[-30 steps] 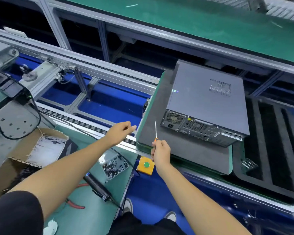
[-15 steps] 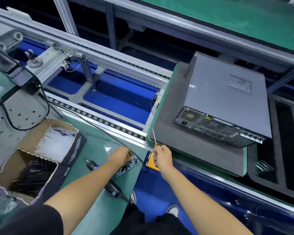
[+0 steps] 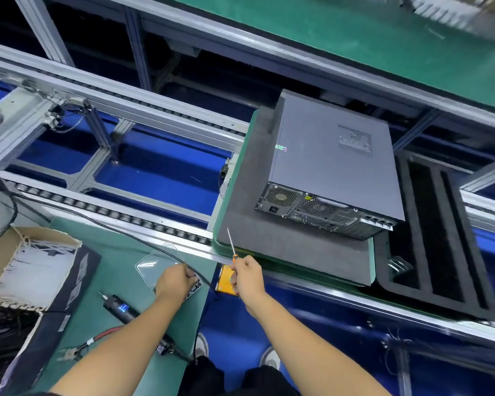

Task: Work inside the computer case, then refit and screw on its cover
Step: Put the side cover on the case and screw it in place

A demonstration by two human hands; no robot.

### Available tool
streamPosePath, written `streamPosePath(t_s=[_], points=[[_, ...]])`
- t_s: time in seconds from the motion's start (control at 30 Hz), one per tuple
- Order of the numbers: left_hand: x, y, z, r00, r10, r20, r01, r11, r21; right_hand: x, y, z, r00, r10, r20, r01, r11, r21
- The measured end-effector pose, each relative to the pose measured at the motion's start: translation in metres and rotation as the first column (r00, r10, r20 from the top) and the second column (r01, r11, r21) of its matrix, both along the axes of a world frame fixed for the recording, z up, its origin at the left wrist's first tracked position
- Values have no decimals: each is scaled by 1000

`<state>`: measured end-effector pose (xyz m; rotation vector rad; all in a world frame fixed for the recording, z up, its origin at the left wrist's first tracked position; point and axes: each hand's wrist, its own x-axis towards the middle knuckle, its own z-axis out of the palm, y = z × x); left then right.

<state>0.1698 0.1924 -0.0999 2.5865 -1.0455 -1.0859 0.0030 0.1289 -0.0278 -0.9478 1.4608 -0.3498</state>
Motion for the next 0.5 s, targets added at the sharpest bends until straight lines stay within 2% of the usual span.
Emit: streamPosePath(t_s=[0.17, 0.33, 0.5], points=[[-3, -11, 6, 999, 47, 5, -47, 990, 131, -5, -1, -1, 1000, -1, -2, 1, 1000, -3], [-1, -11, -2, 1000, 14, -9, -13, 994, 106, -9, -4, 3, 1000, -24, 9, 24, 1000, 3], [2, -15, 1, 993, -115, 13, 114, 989, 100, -17, -8, 8, 999, -40, 17, 40, 999, 0]])
